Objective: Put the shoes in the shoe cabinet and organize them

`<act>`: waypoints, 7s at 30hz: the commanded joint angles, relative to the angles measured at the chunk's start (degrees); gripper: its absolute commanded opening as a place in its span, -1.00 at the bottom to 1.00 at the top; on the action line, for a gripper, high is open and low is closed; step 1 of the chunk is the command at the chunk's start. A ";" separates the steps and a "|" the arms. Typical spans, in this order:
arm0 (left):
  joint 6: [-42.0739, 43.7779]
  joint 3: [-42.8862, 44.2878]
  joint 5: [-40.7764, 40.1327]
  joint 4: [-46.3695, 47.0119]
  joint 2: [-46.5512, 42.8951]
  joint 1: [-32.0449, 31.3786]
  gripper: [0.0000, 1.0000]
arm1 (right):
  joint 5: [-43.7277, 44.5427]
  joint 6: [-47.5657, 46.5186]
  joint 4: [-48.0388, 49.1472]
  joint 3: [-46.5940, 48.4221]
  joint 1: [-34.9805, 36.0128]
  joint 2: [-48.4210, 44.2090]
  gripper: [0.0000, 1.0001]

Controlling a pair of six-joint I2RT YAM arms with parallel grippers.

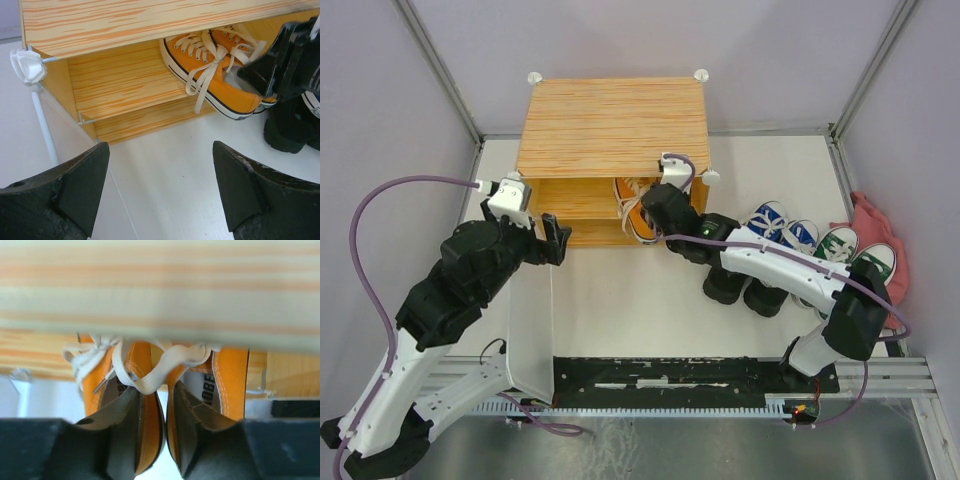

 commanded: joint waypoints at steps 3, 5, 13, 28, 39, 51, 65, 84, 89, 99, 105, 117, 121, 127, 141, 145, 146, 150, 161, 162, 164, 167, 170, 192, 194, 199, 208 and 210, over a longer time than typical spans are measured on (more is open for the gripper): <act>1.27 0.02 -0.08 0.61 -0.87 -0.14 0.79 | 3.19 1.71 4.41 4.43 -0.59 -2.26 0.08; 1.18 0.10 -0.06 0.61 -0.93 -0.17 0.80 | 2.85 1.34 3.75 5.25 -0.62 -2.34 0.21; 1.35 -0.25 -0.24 0.61 -1.03 -0.14 0.79 | -2.55 1.25 0.62 6.26 -0.54 -5.47 0.34; 1.17 -0.65 -0.32 1.08 -0.80 -0.15 0.79 | -8.21 -3.42 -12.28 0.62 0.10 -13.69 0.32; 1.36 -1.27 -0.45 1.49 0.05 -0.14 0.79 | -4.53 -5.94 -5.71 -3.45 0.13 -10.34 0.19; 1.92 -2.09 -1.19 1.49 0.38 -0.15 0.80 | 3.49 -11.25 2.68 -6.93 0.11 -12.43 -0.96; 1.18 -2.61 -0.82 1.31 0.01 -0.12 0.80 | 7.24 -23.12 16.31 -4.74 -1.73 -10.43 -0.97; 2.11 -4.28 -1.29 0.94 0.44 -0.14 0.80 | 11.61 -25.95 26.93 -8.95 -4.57 -3.45 -0.97; 2.00 -4.37 -1.22 0.96 0.87 -0.14 0.80 | 12.88 -25.27 25.49 -9.55 -5.90 -3.17 -0.97; 1.71 -4.37 -0.98 1.23 1.33 -0.14 0.80 | 10.07 -21.38 20.91 -9.76 -6.55 -4.77 0.02; 1.71 -4.67 -1.05 1.23 1.14 -0.14 0.80 | 2.82 -16.45 13.78 -7.92 -6.51 -8.45 0.28; 1.29 -4.96 -0.76 1.23 0.55 -0.14 0.80 | -17.87 -14.45 12.20 -11.62 -6.29 -18.15 0.30; 1.26 -5.63 -1.18 1.24 0.10 -0.12 0.80 | -24.26 -16.73 11.49 -12.39 -5.23 -18.71 0.29; 1.17 -6.03 -1.11 1.32 0.28 -0.17 0.80 | -24.57 -18.18 11.81 -13.21 -1.42 -17.35 0.30; 1.75 -7.35 -1.83 1.24 -0.86 -0.17 0.80 | -19.52 -16.99 15.17 -12.04 -1.24 -9.20 0.06; 1.89 -7.14 -1.91 1.23 -0.95 -0.14 0.80 | -17.34 -17.01 17.11 -12.95 -1.27 -10.44 -0.64; 1.93 -7.09 -1.87 1.23 -0.96 -0.14 0.80 | -16.30 -17.10 18.02 -13.48 -1.18 -11.20 -0.74; 1.80 -7.16 -1.82 1.23 -0.98 -0.14 0.80 | -12.80 -18.70 21.18 -14.41 -1.07 -13.92 -0.96; 1.54 -7.35 -1.83 1.24 -1.05 -0.15 0.80 | -7.33 -24.54 29.70 -10.05 -1.24 -10.33 -0.96; 1.53 -7.36 -1.87 1.23 -1.07 -0.15 0.80 | -7.46 -24.69 30.23 -9.59 -1.28 -9.50 -0.96; 1.53 -7.44 -1.86 1.10 -1.13 -0.14 0.80 | -7.23 -24.87 31.09 -8.94 -1.43 -7.90 -0.96; 1.70 -7.57 -1.97 0.88 -1.11 -0.15 0.80 | -6.03 -25.14 33.10 -8.97 -1.87 -6.00 -0.96; 1.82 -7.92 -2.00 0.96 -1.10 -0.14 0.80 | -5.57 -25.38 35.02 -9.06 -2.64 -4.60 -0.97; 2.03 -8.67 -1.58 1.36 -0.08 -0.19 0.81 | -2.54 -25.87 38.02 -8.67 -5.02 -0.40 -0.53; 1.91 -8.71 -1.48 1.32 -0.13 -0.12 0.81 | -2.80 -25.60 37.94 -9.05 -5.02 -0.87 -0.31; 1.67 -8.68 -1.49 1.40 -0.58 -0.14 0.81 | -5.65 -23.99 35.76 -9.25 -5.01 -3.20 0.05; 1.39 -6.72 -1.32 1.40 -0.02 -0.14 0.87 | -10.54 -17.61 25.14 -12.24 -3.88 -12.27 0.13; 1.19 -6.45 -1.09 1.34 -0.21 -0.14 0.90 | -10.44 -16.12 21.15 -13.29 -3.15 -14.93 0.13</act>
